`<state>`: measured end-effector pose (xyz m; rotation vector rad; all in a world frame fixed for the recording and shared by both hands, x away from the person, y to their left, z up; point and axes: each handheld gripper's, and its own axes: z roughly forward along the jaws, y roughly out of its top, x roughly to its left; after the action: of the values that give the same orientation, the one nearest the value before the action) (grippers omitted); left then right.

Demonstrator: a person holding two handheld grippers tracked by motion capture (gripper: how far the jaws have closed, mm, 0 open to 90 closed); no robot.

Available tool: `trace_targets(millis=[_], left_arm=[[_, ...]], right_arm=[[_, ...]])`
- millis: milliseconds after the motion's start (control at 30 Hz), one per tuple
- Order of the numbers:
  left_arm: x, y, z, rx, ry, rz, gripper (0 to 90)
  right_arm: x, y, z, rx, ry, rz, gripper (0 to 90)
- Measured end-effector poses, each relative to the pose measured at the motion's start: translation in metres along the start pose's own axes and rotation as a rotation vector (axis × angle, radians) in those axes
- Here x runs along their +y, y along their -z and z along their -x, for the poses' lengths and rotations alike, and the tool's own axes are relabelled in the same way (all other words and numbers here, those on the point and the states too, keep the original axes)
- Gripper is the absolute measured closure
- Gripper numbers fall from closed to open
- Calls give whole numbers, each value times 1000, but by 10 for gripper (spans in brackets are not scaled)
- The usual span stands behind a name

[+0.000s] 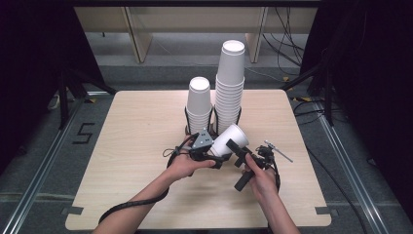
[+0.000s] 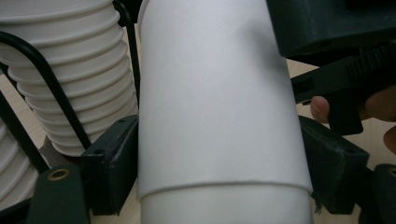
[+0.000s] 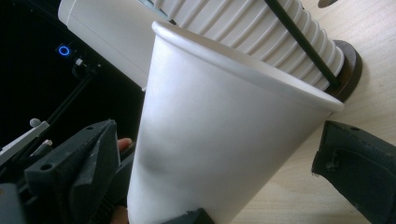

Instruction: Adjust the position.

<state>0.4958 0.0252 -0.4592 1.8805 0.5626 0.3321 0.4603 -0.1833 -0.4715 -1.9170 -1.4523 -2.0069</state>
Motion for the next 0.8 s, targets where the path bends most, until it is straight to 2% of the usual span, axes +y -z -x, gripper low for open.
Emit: trace_targets(millis=[33,333,367,467,500,567,667,700,733,800], left_arm=[[0,0,0,0,2,3,210],[0,-1,2,2,-7,-6,209],[0,-1,2,1,-5,-3,209],[0,-2,3,1,-4,-4,210],[0,-2,3,0,-7,-7,210],[0,-3,3,-6,-10,-3,210],[0,-3,4,-2,-12,-7,210],[0,-4,5,-4,-16,-10,210],[0,-4,6,-4,-18,-8,210],[0,-4,6,-4,-22,-10,209]], right_arm=[[0,-1,1,-5,8,3,6],[1,-5,-1,-8,-34,-12,6],[1,-6,-2,-6,-58,-18,6],[1,-7,0,-8,-41,-13,6],[1,-8,-1,-8,-68,-18,6],[2,-9,1,-20,-45,-8,6],[2,-9,2,-10,-48,-7,6],[2,-11,1,-22,-68,-14,7],[2,-11,2,-25,-51,-10,8],[2,-11,1,-17,-81,-10,13]])
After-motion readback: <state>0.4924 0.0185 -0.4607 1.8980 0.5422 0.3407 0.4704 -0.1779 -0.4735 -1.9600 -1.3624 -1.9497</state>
